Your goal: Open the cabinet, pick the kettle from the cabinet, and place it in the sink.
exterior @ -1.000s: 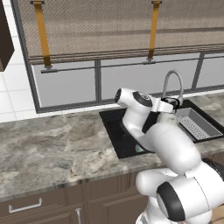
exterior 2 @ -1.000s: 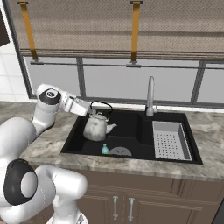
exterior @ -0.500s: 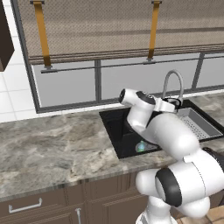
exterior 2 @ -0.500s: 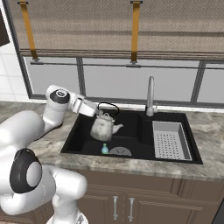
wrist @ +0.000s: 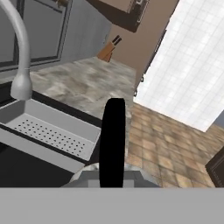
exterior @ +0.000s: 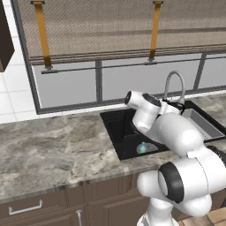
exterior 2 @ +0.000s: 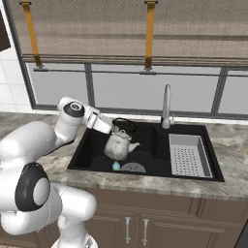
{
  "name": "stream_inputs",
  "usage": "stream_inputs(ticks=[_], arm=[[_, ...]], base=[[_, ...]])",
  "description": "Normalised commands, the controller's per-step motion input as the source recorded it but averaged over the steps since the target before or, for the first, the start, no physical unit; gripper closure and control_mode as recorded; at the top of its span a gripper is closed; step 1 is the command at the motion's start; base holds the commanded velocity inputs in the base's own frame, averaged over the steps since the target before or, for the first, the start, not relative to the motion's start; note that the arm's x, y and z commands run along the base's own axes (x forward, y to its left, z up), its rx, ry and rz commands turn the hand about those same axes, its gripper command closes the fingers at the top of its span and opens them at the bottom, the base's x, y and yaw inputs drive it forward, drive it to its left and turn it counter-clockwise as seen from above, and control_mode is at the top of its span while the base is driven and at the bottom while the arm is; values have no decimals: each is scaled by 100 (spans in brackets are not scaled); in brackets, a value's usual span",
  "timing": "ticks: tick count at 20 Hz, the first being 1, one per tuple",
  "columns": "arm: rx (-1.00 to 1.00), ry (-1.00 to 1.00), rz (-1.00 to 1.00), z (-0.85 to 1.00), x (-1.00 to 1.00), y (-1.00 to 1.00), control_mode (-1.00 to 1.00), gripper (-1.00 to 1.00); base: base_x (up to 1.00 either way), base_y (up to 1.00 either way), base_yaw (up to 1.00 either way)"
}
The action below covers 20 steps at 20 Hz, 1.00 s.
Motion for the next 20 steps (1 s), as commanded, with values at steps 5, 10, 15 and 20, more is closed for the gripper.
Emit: stream_inputs(ticks=[5, 10, 15, 20], arm=[[5, -1, 0, -23, 0, -6, -100, 100], [5, 0, 0, -24, 4, -11, -100, 100], [1, -1, 0, -25, 13, -11, -100, 100], [0, -1, 0, -21, 23, -6, -100, 100]], base=[[0, 0, 0], [0, 0, 0], [0, 0, 0], [0, 0, 0]])
